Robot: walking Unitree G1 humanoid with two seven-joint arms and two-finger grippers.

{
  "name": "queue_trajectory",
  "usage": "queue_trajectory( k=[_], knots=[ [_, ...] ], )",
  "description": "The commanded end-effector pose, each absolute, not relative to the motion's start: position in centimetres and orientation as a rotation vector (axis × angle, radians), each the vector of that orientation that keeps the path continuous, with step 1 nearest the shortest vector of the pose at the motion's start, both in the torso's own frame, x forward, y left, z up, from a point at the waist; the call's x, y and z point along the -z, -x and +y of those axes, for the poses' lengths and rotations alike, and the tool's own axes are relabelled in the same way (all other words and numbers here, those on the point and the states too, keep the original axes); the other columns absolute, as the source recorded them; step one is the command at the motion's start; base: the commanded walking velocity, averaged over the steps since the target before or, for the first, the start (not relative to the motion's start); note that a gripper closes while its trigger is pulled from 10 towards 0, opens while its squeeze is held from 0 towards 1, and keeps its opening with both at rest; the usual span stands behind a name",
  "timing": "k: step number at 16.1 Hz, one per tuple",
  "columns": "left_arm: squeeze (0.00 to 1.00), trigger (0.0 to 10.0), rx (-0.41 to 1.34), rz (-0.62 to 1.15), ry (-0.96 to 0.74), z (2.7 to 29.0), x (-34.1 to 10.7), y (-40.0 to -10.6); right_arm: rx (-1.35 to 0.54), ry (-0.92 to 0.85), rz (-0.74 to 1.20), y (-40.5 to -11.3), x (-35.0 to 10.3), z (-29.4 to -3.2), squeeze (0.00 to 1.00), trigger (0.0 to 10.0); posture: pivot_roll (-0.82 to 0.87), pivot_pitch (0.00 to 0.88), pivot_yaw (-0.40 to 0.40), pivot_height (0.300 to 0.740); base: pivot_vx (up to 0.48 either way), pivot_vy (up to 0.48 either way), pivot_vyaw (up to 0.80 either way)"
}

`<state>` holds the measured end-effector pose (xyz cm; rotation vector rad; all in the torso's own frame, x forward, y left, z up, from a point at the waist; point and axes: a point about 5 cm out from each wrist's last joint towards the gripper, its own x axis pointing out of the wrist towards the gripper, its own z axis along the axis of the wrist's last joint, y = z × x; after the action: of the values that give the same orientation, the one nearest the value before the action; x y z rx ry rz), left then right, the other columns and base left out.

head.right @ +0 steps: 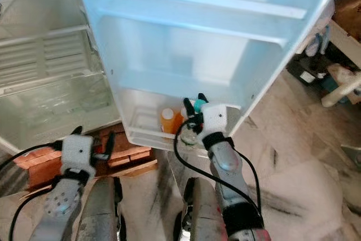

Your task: Restocking fridge

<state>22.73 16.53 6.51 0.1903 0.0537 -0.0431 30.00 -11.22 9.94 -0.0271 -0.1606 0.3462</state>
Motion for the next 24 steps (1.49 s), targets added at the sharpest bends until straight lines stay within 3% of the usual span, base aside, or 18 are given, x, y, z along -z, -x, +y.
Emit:
queue_trajectory(
  k=[1, 3, 6, 12, 16, 20, 23, 24],
  knots=[
    [0.00, 10.0, 0.030, 0.065, -0.192, 16.7, -6.5, -22.1, -0.385, 0.046, -0.112, -30.1, -9.0, -10.7, 0.00, 10.0, 0.21, 0.193, -0.084, 0.588, 0.000, 0.000, 0.00],
    [0.00, 10.0, 0.014, 0.074, -0.195, 17.0, -6.7, -21.2, -0.382, 0.071, -0.109, -30.7, -8.9, -10.6, 0.00, 10.0, 0.23, 0.218, -0.083, 0.563, 0.000, 0.000, 0.00],
    [0.00, 10.0, 0.003, 0.091, -0.204, 17.4, -6.9, -19.8, -0.368, 0.133, -0.121, -32.4, -9.6, -10.6, 0.00, 10.0, 0.25, 0.256, -0.084, 0.563, 0.000, 0.000, 0.00],
    [0.00, 10.0, -0.065, 0.152, -0.265, 18.7, -6.7, -18.2, -0.396, 0.133, -0.123, -33.1, -9.5, -10.3, 0.00, 10.0, 0.28, 0.277, -0.102, 0.563, 0.000, 0.000, 0.00],
    [0.00, 10.0, -0.076, 0.177, -0.275, 18.9, -6.5, -17.7, -0.519, 0.024, -0.165, -32.1, -10.2, -9.3, 0.00, 10.0, 0.29, 0.277, -0.111, 0.563, 0.000, 0.000, 0.00],
    [0.00, 10.0, -0.089, 0.158, -0.254, 18.6, -6.7, -18.2, -0.721, -0.054, -0.245, -28.6, -12.2, -9.9, 0.00, 10.0, 0.25, 0.263, -0.126, 0.563, 0.000, 0.000, 0.00],
    [0.00, 10.0, -0.080, 0.145, -0.242, 18.4, -6.8, -18.8, -0.906, 0.049, -0.279, -26.6, -13.0, -9.3, 0.00, 10.0, 0.22, 0.253, -0.122, 0.563, 0.000, 0.000, 0.00],
    [0.00, 10.0, -0.072, 0.142, -0.240, 18.2, -6.7, -19.2, -0.956, 0.155, -0.287, -26.3, -12.4, -9.0, 0.00, 10.0, 0.22, 0.250, -0.123, 0.563, 0.000, 0.000, 0.00]
  ],
)
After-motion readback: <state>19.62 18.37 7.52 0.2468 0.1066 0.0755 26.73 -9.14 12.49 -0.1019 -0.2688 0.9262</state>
